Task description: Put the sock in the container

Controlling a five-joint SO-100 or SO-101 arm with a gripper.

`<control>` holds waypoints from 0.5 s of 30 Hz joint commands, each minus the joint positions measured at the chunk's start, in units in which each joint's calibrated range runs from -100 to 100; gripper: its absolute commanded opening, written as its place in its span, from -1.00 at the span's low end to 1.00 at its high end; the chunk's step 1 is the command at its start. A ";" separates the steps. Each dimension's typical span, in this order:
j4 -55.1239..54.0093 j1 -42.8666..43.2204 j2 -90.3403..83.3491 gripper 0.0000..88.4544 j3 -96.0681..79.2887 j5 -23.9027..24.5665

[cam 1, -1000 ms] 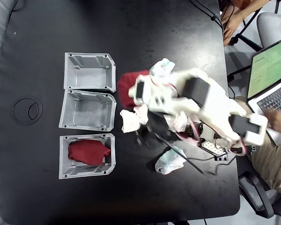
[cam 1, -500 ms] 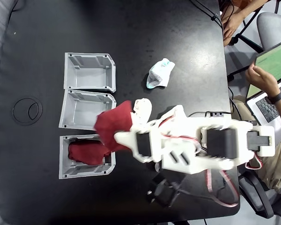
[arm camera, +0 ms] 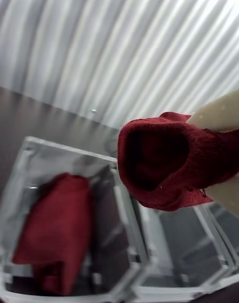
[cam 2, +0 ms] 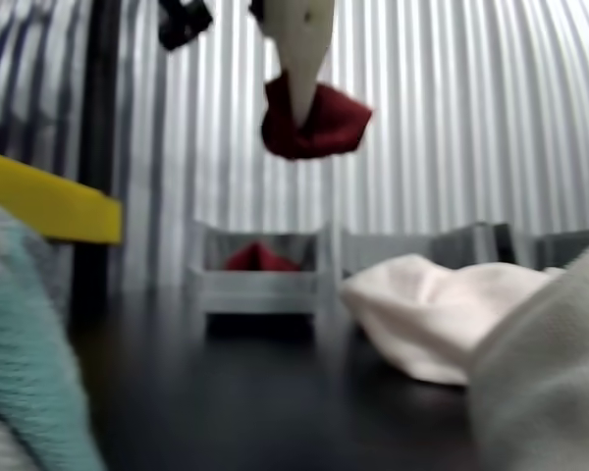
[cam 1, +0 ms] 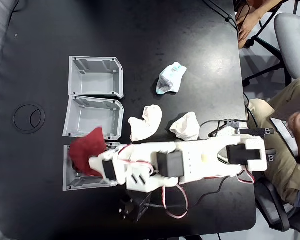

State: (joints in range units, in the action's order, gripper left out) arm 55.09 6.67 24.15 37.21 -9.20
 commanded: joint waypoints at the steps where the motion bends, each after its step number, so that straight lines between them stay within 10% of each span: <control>1: -3.76 2.35 0.98 -0.97 2.29 0.13; 15: -5.81 4.71 7.68 -0.97 2.29 0.36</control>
State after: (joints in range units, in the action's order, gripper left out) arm 50.46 11.32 32.69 37.12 -9.20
